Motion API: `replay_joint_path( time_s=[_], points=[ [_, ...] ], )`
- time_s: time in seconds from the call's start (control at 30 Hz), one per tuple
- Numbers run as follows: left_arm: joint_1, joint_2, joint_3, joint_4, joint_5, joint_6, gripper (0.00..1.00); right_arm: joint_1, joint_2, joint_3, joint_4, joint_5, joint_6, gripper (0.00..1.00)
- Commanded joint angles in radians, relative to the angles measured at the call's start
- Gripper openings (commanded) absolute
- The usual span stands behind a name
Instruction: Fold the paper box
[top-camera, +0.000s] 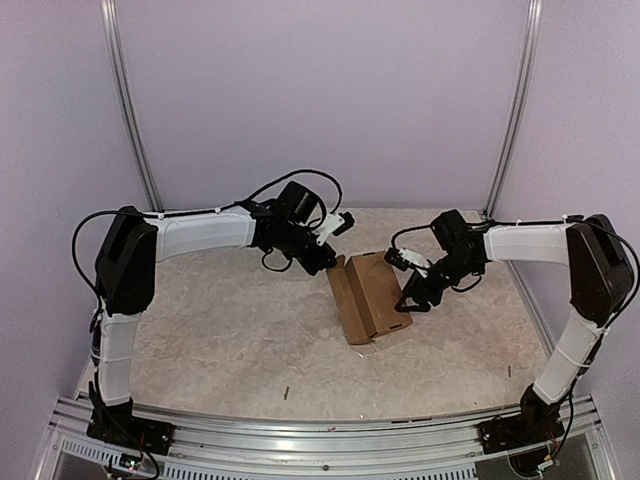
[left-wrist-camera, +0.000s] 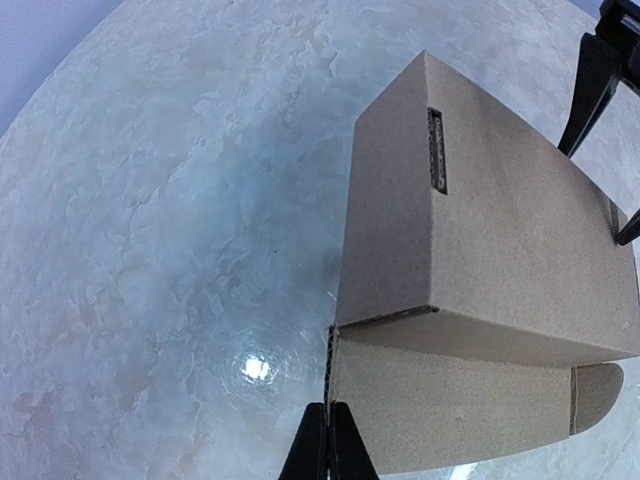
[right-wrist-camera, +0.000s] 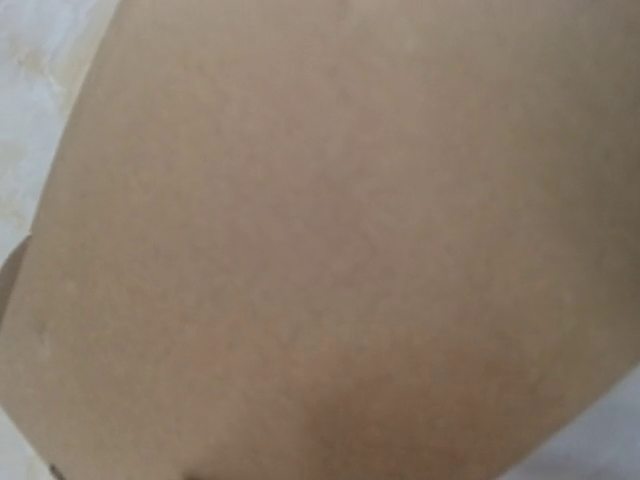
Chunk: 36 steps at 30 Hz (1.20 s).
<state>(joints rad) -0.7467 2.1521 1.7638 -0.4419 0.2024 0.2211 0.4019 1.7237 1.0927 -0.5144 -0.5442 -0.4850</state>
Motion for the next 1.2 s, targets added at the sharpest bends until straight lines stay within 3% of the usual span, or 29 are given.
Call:
replay_joint_path(
  time_s=[0.0,0.33,0.43,0.47,0.5,0.53,0.73,0.87,0.93,1.1,1.17],
  points=[
    [0.008,0.039,0.025,-0.017,0.046,-0.035,0.00,-0.020,0.025,-0.010,-0.027,-0.035,0.003,0.56],
    [-0.004,0.018,0.064,-0.017,0.033,-0.015,0.00,-0.040,0.047,0.003,-0.028,-0.097,0.027,0.60],
    [-0.013,0.003,0.066,-0.014,0.021,0.016,0.00,-0.065,0.027,0.053,-0.098,-0.118,-0.027,0.66],
    [-0.017,-0.005,0.064,-0.012,0.013,0.027,0.00,-0.084,0.011,0.078,-0.128,-0.131,-0.045,0.74],
    [-0.021,-0.008,0.061,-0.010,0.002,0.039,0.00,-0.103,-0.007,0.108,-0.160,-0.148,-0.065,0.95],
    [-0.026,-0.014,0.058,-0.007,-0.006,0.051,0.00,-0.122,-0.024,0.143,-0.211,-0.160,-0.089,0.99],
    [-0.059,-0.077,-0.053,0.127,-0.067,0.150,0.00,-0.161,-0.114,0.312,-0.293,-0.090,-0.237,1.00],
    [-0.105,-0.161,-0.178,0.324,-0.088,0.266,0.00,-0.166,-0.094,0.363,-0.311,-0.112,-0.339,1.00],
    [-0.129,-0.199,-0.220,0.385,-0.107,0.323,0.00,-0.167,-0.027,0.471,-0.406,-0.152,-0.410,1.00],
    [-0.181,-0.252,-0.269,0.461,-0.165,0.453,0.00,-0.165,0.194,0.843,-0.836,-0.239,-0.635,1.00],
    [-0.197,-0.257,-0.269,0.468,-0.193,0.485,0.00,-0.155,0.242,0.925,-0.915,-0.232,-0.635,1.00]
  ],
)
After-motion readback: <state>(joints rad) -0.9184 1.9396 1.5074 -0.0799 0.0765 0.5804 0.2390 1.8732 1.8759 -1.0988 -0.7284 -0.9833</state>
